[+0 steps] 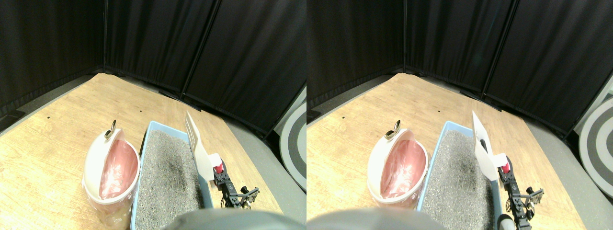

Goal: Scoop (unimanual)

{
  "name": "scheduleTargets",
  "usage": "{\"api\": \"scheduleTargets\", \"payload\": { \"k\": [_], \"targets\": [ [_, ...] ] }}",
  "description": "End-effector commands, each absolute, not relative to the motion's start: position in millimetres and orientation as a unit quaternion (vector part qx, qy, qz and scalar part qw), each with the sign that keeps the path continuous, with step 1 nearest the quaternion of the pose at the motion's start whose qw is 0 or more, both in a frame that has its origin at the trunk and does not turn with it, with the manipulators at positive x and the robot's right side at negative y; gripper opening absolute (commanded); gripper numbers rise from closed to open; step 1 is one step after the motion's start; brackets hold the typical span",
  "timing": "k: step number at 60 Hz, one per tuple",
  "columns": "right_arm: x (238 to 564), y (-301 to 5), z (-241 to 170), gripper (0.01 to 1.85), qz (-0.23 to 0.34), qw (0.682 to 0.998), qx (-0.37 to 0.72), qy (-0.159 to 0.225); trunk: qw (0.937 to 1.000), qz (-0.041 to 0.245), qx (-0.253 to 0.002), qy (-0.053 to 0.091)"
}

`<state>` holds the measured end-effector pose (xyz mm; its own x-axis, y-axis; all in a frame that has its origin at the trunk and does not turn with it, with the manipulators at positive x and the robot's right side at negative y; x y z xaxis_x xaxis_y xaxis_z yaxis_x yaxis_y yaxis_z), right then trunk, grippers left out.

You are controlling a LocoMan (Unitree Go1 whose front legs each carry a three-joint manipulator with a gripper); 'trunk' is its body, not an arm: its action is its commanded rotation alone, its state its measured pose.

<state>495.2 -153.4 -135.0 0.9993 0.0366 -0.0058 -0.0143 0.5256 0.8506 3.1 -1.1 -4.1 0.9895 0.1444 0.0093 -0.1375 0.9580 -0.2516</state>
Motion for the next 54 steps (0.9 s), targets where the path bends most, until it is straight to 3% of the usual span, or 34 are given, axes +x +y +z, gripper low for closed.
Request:
{"api": "scheduleTargets", "payload": {
  "k": [1, 12, 24, 33, 54],
  "targets": [
    [497, -150, -123, 0.06, 0.028, 0.862, 0.507, -0.018, 0.9890, 0.073, -0.126, -0.025],
    [497, -150, -122, 0.06, 0.046, 0.899, 0.433, -0.041, 0.9894, 0.070, -0.125, -0.025],
    [495, -150, -118, 0.06, 0.058, 0.927, 0.367, -0.041, 0.9886, 0.074, -0.129, -0.022],
    [489, -146, -106, 0.06, 0.104, 0.978, 0.175, -0.053, 0.9871, 0.082, -0.136, -0.021],
    [499, -129, -73, 0.06, 0.151, 0.986, 0.056, -0.033, 0.9825, 0.104, -0.153, -0.022]
  ]
}}
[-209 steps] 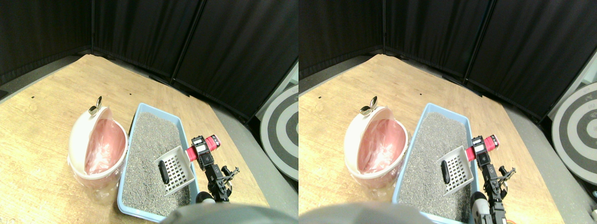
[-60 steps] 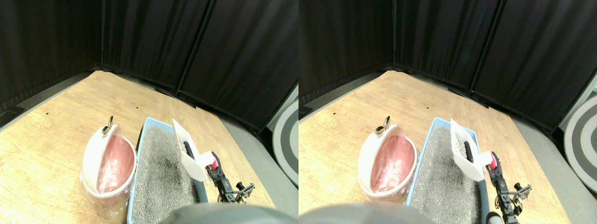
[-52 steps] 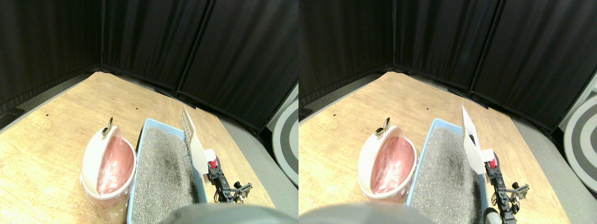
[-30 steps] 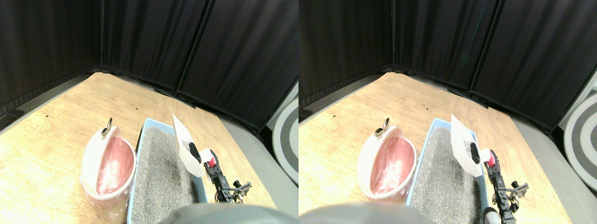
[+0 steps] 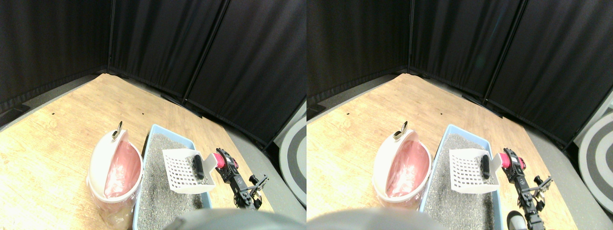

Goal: Scoop (unimanual)

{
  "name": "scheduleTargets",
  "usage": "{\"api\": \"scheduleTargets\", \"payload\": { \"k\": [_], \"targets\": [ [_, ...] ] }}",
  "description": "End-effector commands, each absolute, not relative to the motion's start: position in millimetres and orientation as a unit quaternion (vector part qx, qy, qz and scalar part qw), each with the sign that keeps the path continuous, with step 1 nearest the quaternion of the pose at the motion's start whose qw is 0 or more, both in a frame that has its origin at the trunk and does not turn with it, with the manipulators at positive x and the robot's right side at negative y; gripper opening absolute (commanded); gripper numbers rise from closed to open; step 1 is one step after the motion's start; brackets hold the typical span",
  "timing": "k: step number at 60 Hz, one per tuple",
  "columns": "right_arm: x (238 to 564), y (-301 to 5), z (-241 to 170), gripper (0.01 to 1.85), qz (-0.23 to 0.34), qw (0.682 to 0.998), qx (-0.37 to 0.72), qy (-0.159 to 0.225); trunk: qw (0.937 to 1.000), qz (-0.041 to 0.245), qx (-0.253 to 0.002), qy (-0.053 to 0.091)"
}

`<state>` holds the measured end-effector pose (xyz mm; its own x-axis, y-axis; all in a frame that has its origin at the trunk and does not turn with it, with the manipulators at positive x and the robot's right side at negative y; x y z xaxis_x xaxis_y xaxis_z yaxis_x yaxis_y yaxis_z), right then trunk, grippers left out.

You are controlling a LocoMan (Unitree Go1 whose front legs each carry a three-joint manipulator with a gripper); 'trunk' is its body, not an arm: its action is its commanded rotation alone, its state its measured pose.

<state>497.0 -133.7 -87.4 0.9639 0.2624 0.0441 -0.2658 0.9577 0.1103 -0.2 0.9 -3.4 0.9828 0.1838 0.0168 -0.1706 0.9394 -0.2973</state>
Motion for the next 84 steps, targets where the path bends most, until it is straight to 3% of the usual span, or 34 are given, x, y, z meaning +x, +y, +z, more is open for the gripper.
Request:
{"api": "scheduleTargets", "payload": {
  "k": [1, 31, 63, 84],
  "targets": [
    [499, -128, -73, 0.06, 0.152, 0.986, 0.053, -0.032, 0.9820, 0.106, -0.155, -0.021],
    [504, -89, -63, 0.06, 0.201, 0.980, -0.001, -0.016, 0.9714, 0.149, -0.183, -0.023],
    [513, -48, -70, 0.06, 0.252, 0.967, 0.013, 0.019, 0.9548, 0.201, -0.218, -0.025],
    [520, -26, -70, 0.06, 0.265, 0.962, -0.042, 0.043, 0.9509, 0.211, -0.225, -0.024]
  ]
}}
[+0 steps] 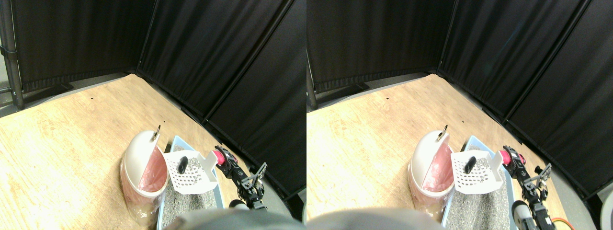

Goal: Scoop (unimanual)

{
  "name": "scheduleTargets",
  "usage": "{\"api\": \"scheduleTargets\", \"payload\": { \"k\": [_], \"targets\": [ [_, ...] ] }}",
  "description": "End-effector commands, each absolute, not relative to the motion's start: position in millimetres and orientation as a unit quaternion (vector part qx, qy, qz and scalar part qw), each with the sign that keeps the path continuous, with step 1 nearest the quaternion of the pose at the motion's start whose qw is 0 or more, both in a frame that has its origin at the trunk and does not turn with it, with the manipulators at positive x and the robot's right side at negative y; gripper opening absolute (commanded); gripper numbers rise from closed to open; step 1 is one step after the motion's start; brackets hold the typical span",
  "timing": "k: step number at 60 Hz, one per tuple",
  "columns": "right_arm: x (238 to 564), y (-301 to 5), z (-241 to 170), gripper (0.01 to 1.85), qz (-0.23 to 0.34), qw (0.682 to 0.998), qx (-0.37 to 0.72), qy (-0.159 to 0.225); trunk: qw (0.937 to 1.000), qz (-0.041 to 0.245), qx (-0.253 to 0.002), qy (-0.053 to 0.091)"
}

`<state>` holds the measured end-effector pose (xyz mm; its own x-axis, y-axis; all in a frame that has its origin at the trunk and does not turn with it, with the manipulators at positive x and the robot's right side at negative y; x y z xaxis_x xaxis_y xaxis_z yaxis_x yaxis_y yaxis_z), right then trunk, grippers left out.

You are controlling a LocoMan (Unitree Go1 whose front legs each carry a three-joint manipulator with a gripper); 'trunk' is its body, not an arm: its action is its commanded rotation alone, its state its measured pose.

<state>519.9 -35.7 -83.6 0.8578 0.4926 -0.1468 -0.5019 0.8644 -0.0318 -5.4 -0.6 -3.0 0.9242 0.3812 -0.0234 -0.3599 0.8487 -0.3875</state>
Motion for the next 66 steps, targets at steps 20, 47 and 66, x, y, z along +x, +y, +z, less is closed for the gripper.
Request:
{"api": "scheduleTargets", "payload": {
  "k": [20, 47, 66],
  "targets": [
    [531, -13, -66, 0.06, 0.313, 0.938, -0.136, 0.062, 0.9499, 0.213, -0.227, -0.023],
    [520, 11, -57, 0.06, 0.318, 0.912, -0.249, 0.066, 0.9458, 0.217, -0.240, -0.028],
    [510, 18, -52, 0.06, 0.272, 0.922, -0.269, 0.064, 0.9450, 0.218, -0.241, -0.036]
  ]
}}
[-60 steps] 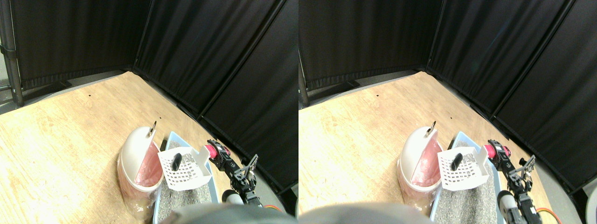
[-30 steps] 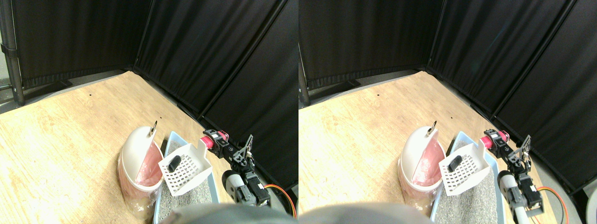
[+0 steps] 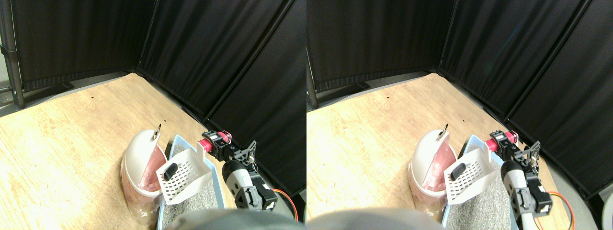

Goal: Scoop (unimanual)

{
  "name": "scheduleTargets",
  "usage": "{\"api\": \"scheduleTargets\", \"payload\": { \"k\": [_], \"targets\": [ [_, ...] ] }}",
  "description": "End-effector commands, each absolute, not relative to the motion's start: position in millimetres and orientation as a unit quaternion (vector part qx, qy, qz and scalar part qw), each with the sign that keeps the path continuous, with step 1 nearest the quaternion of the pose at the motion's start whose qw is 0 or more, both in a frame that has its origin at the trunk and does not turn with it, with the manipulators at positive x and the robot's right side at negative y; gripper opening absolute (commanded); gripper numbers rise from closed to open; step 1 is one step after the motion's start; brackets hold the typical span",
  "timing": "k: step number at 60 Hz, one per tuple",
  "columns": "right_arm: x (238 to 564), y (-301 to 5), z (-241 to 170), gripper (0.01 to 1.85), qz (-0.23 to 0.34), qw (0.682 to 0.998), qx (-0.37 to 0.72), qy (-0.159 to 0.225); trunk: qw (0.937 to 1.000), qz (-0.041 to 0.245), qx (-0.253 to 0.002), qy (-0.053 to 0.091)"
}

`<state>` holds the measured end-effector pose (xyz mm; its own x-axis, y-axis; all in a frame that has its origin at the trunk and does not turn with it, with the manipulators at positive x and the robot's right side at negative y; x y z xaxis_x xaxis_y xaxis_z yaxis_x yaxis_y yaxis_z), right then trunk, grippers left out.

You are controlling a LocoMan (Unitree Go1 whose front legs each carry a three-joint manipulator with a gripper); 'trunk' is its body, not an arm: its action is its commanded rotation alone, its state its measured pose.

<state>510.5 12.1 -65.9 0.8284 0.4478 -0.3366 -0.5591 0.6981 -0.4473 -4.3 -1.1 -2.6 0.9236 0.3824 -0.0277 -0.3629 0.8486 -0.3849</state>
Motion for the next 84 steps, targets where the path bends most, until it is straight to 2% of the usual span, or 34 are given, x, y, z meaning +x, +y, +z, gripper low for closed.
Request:
{"api": "scheduleTargets", "payload": {
  "k": [1, 19, 27, 43, 49, 53, 61, 62, 70, 74, 75, 76, 78, 79, 80, 82, 84],
  "targets": [
    [509, 19, -51, 0.06, 0.270, 0.922, -0.269, 0.064, 0.9450, 0.218, -0.241, -0.036],
    [507, 14, -46, 0.06, 0.261, 0.922, -0.284, 0.033, 0.9451, 0.217, -0.241, -0.041],
    [511, 12, -47, 0.06, 0.260, 0.918, -0.300, 0.003, 0.9447, 0.218, -0.242, -0.042],
    [522, 23, -40, 0.06, 0.258, 0.913, -0.315, -0.004, 0.9412, 0.223, -0.250, -0.045],
    [524, 26, -41, 0.10, 0.262, 0.908, -0.327, -0.006, 0.9400, 0.226, -0.252, -0.045],
    [526, 29, -42, 0.28, 0.274, 0.896, -0.350, -0.018, 0.9394, 0.227, -0.253, -0.046],
    [525, 31, -40, 0.34, 0.278, 0.894, -0.352, -0.020, 0.9394, 0.227, -0.253, -0.045],
    [524, 32, -40, 0.27, 0.278, 0.894, -0.351, -0.021, 0.9394, 0.227, -0.253, -0.045],
    [525, 31, -40, 0.39, 0.289, 0.887, -0.359, -0.030, 0.9405, 0.225, -0.250, -0.046],
    [525, 31, -39, 0.38, 0.288, 0.890, -0.351, -0.029, 0.9412, 0.224, -0.249, -0.044],
    [525, 31, -39, 0.32, 0.286, 0.892, -0.350, -0.026, 0.9415, 0.223, -0.249, -0.044],
    [525, 30, -39, 0.13, 0.283, 0.894, -0.347, -0.022, 0.9418, 0.222, -0.248, -0.043],
    [525, 30, -39, 0.12, 0.282, 0.895, -0.346, -0.021, 0.9418, 0.222, -0.248, -0.043],
    [525, 30, -39, 0.22, 0.280, 0.895, -0.347, -0.022, 0.9420, 0.222, -0.248, -0.042],
    [525, 30, -39, 0.23, 0.278, 0.896, -0.346, -0.021, 0.9426, 0.221, -0.247, -0.042],
    [525, 29, -39, 0.09, 0.274, 0.899, -0.341, -0.017, 0.9432, 0.220, -0.246, -0.042],
    [525, 28, -39, 0.06, 0.273, 0.901, -0.336, -0.016, 0.9435, 0.219, -0.245, -0.042]
  ]
}}
